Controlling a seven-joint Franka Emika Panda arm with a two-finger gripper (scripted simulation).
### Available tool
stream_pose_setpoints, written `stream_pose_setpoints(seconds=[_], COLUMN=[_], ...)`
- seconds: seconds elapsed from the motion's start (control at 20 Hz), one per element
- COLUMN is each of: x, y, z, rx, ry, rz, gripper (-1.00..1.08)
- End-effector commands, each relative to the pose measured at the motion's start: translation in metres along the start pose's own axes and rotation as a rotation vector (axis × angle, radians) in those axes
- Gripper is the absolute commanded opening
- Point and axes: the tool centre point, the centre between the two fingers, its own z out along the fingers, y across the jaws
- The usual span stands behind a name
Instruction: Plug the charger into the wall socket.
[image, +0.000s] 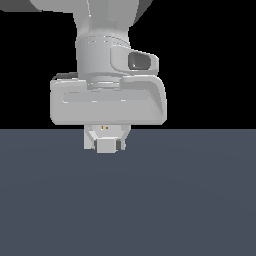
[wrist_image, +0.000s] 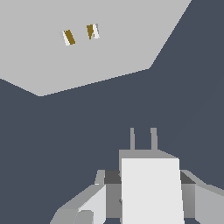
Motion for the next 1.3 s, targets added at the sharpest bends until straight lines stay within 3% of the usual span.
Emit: stream_pose_setpoints(seconds=[0.0,0.6,1.25], x=[0.004,0.013,0.015], y=[-0.003,-0.014,-0.015], z=[-0.007,-0.026,-0.028], rx=[0.01,0.04,0.044], ry=[0.0,-0.003,-0.004], rz=[-0.063,-0.243,-0.266], gripper=[-1.0,-1.0,-1.0])
